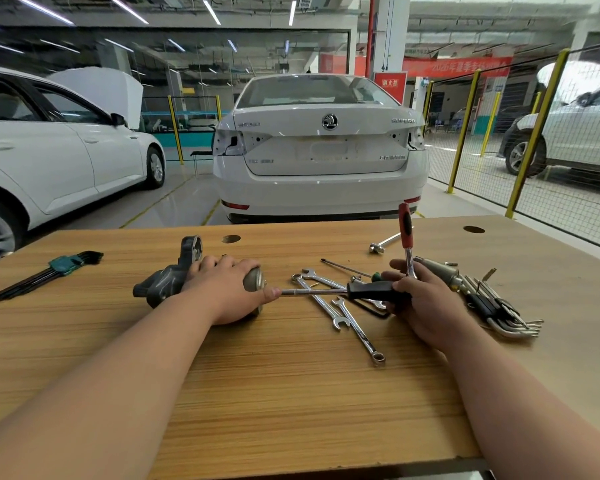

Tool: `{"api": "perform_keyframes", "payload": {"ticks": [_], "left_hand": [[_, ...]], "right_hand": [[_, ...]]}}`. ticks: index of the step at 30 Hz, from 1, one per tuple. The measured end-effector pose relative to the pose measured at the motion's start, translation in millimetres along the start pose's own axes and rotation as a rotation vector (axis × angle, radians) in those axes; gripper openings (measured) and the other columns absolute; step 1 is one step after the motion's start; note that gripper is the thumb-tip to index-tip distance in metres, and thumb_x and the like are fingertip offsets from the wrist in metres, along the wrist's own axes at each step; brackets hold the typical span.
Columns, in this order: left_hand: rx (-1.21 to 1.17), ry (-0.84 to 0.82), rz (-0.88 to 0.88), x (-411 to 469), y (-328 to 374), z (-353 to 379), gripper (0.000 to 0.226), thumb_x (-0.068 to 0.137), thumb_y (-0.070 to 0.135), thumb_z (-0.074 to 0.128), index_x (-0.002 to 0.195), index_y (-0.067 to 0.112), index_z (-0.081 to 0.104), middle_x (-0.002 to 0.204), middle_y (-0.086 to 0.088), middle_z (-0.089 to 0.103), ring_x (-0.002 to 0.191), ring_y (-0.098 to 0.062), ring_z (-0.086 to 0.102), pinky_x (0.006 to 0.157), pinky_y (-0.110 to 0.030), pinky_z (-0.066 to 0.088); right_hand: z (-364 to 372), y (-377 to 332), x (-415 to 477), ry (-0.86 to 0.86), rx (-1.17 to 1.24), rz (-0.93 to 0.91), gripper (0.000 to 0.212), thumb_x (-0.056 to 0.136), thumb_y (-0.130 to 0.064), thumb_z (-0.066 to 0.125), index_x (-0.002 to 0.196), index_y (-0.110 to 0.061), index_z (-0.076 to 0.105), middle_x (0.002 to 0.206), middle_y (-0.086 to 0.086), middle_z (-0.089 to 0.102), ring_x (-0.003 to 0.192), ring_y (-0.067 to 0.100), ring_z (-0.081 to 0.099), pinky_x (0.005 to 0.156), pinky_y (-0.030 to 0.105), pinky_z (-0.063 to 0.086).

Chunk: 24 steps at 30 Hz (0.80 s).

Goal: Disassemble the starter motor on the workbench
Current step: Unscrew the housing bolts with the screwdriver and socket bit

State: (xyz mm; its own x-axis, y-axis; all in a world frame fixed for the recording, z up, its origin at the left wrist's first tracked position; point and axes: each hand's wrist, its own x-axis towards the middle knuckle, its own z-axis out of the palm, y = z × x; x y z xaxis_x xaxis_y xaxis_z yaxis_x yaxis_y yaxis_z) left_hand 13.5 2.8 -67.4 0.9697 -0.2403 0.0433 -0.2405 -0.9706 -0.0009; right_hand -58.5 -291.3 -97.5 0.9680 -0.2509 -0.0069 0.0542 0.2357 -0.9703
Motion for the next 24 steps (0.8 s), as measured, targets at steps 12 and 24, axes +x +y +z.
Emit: {"api": "perform_keyframes", "payload": {"ticks": [12, 24], "left_hand": [[-0.045, 0.021, 0.004, 2.6, -1.3, 1.5, 0.088, 0.069, 0.089, 0.03, 0.145, 0.045, 0.022, 0.151, -0.002, 0.03, 0.137, -0.03, 0.02, 0.111, -0.049, 0.011], [-0.021, 0.057, 0.023, 2.4, -4.1, 6.7, 0.099, 0.056, 0.095, 0.016, 0.143, 0.047, 0.023, 0.147, 0.002, 0.035, 0.135, -0.028, 0.023, 0.111, -0.047, 0.012]], "right_hand": [[-0.2, 2.0, 11.6, 0.102, -0.124, 0.075, 0.025, 0.102, -0.032, 0.047, 0.105, -0.014, 0.064, 0.089, 0.012, 0.067, 0.036, 0.011, 0.036, 0.036, 0.024, 0.032], [1.8, -1.8, 6.0, 0.135, -0.141, 0.167, 0.031, 0.1, -0.037, 0.05, 0.105, -0.01, 0.065, 0.071, 0.012, 0.05, 0.034, 0.012, 0.035, 0.043, 0.029, 0.031]]}}
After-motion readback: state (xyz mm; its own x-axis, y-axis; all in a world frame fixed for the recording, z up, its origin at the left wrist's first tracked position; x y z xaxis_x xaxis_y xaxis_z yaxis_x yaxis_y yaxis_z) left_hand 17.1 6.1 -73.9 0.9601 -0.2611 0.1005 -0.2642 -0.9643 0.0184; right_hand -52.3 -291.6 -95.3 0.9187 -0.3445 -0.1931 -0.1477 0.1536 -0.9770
